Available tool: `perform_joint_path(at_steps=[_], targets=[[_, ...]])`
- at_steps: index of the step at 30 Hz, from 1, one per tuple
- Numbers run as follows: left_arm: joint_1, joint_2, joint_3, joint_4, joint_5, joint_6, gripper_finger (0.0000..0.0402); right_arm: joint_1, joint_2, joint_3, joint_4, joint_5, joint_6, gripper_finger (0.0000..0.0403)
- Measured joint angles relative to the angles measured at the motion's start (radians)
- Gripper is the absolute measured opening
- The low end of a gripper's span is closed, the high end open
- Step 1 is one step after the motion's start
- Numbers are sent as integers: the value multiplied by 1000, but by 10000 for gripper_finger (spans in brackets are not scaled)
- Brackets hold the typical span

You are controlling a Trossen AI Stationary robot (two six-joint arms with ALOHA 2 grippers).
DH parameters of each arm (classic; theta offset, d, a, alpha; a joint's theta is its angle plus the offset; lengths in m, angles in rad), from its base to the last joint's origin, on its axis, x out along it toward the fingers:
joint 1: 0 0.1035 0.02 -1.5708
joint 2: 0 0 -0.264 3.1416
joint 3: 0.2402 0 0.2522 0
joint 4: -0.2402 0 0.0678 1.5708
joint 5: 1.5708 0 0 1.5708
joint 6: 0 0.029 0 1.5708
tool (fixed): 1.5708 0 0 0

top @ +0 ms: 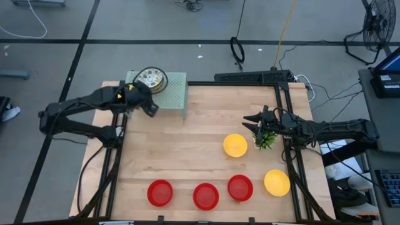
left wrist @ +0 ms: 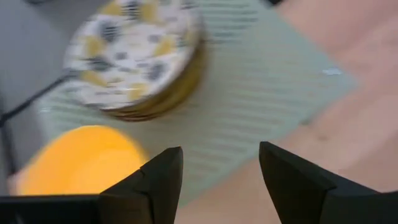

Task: Pick & Place Mini bowls
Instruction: Put the red bowl on the shelf

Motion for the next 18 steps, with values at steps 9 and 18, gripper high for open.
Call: perform_joint_path(at_steps=[9, 18], targets=[[-253, 99, 0, 214, 118, -96, 214, 0, 0, 0, 0, 0, 0, 137], [-545, 295, 0, 415, 314, -267, 214, 0, 0, 0, 0, 0, 0, 137]])
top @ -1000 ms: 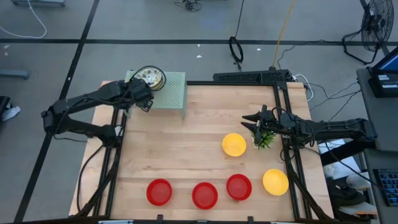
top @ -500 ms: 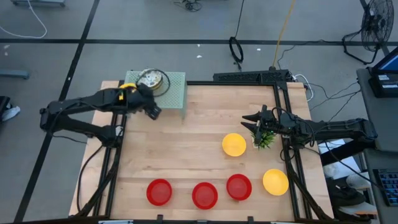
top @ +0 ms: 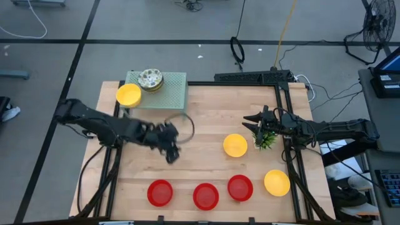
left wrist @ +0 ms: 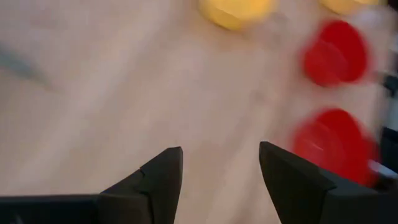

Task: Pick & Place Mini bowls
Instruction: Put the red bowl on the shelf

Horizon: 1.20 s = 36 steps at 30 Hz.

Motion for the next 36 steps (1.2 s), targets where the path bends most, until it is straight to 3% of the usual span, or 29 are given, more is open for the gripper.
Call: perform_joint_path(at_steps=[5, 10, 14, 20, 26, 30, 36], targets=[[-120, 79, 0, 111, 114, -181, 214, 0, 0, 0, 0, 0, 0, 137], [-222, 145, 0, 186, 146, -349, 214, 0, 0, 0, 0, 0, 0, 137], [-299, 194, 0, 182, 147, -387, 214, 0, 0, 0, 0, 0, 0, 137], [-385, 239, -1, 94, 149, -320, 214, 0, 0, 0, 0, 0, 0, 137], [-444, 239, -1, -58, 42, -258, 214, 0, 0, 0, 0, 0, 0, 137], [-477, 239, -2, -71, 17, -244, 214, 0, 0, 0, 0, 0, 0, 137], [-511, 239, -72, -91, -92, -357, 214, 0, 0, 0, 0, 0, 0, 137]])
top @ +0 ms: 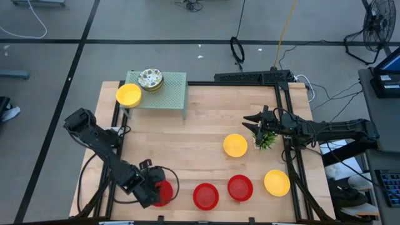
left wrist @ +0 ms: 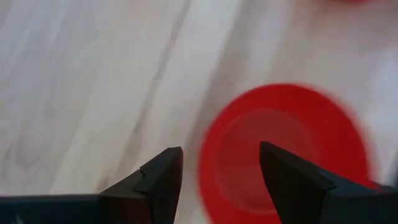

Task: Pick & Place Mini bowls
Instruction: Put the red bowl on the shelf

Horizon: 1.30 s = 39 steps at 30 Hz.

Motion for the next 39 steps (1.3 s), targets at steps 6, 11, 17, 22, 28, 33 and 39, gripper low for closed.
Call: perform_joint_path(at_steps=[6, 11, 17, 22, 28, 33, 39], targets=[[-6, 0, -127, 85, 94, -88, 214, 0, 0, 0, 0, 0, 0, 137], [-5, 0, -173, 112, 88, -114, 214, 0, 0, 0, 0, 0, 0, 137], [16, 0, -179, 112, 87, -120, 213, 0, 0, 0, 0, 0, 0, 137], [38, 0, -179, 112, 83, -106, 173, 0, 0, 0, 0, 0, 0, 137], [93, 0, -179, 123, 100, -70, 52, 0, 0, 0, 0, 0, 0, 137], [162, -5, -178, 242, 136, 93, 14, 0, 0, 0, 0, 0, 0, 137], [294, -71, -113, 254, 127, 301, 7, 0, 0, 0, 0, 0, 0, 137]])
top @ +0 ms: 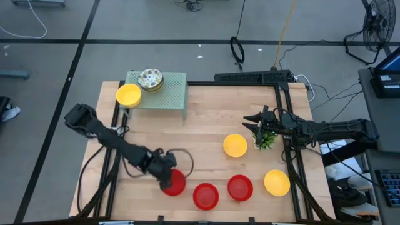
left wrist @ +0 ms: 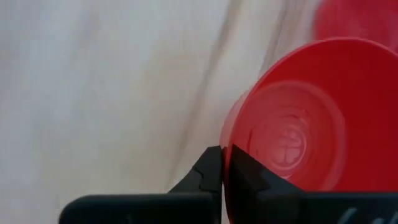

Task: Pick & Place Mini bowls
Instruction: Put the red bowl on the shelf

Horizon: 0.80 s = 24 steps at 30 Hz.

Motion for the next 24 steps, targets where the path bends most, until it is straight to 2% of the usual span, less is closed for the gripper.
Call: perform_joint_path(at_steps=[5, 9, 16, 21, 24], targets=[[134, -93, 73, -13, -73, 176, 10, 0, 0, 0, 0, 0, 0, 137], [264, -150, 138, -68, -19, 330, 6, 0, 0, 0, 0, 0, 0, 137], [500, -171, 279, -209, 16, 482, 10, 0, 0, 0, 4, 0, 0, 137], [669, -171, 347, -312, 20, 523, 8, 0, 0, 0, 2, 0, 0, 137], [767, -171, 362, -343, 62, 568, 15, 0, 0, 0, 1, 0, 0, 137]])
